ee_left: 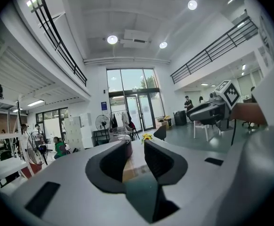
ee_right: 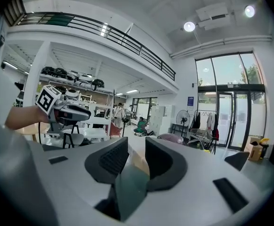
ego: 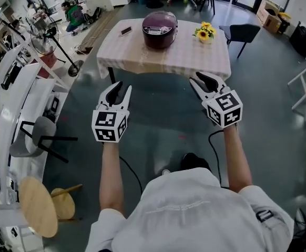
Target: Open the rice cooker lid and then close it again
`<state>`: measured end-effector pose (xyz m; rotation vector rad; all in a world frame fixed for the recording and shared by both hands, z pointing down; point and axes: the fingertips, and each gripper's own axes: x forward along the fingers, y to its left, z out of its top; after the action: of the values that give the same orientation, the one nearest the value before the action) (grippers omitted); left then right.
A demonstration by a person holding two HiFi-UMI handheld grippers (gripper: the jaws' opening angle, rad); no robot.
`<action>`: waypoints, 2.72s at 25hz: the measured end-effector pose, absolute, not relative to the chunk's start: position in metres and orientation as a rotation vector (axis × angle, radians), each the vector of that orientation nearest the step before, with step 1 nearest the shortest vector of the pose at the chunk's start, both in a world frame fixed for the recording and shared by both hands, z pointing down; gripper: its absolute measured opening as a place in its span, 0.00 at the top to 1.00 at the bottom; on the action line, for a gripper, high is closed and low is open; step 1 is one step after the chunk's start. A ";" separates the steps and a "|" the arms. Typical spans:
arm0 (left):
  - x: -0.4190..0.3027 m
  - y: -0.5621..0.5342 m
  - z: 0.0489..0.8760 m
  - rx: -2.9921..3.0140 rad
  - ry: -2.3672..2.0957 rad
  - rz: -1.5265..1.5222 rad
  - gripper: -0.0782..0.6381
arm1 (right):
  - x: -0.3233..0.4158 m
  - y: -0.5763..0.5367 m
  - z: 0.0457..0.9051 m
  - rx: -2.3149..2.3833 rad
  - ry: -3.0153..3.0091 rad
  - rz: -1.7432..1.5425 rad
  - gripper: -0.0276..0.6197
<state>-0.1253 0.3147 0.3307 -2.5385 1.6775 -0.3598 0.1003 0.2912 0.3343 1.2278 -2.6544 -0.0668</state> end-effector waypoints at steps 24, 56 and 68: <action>-0.075 0.097 0.362 -2.570 1.704 -0.447 0.72 | 0.143 0.068 0.375 1.218 -2.756 0.134 0.77; 0.000 -0.136 0.416 -2.596 1.824 -0.727 0.72 | 0.195 -0.151 0.434 1.051 -2.738 0.292 0.79; -0.020 -0.204 0.459 -2.662 1.877 -0.737 0.72 | 0.177 -0.192 0.463 1.044 -2.664 0.340 0.79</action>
<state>-0.0201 -0.2036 0.4588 -2.6622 1.8772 -0.7370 0.1768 -0.1918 0.4633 1.0443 -2.6643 0.3398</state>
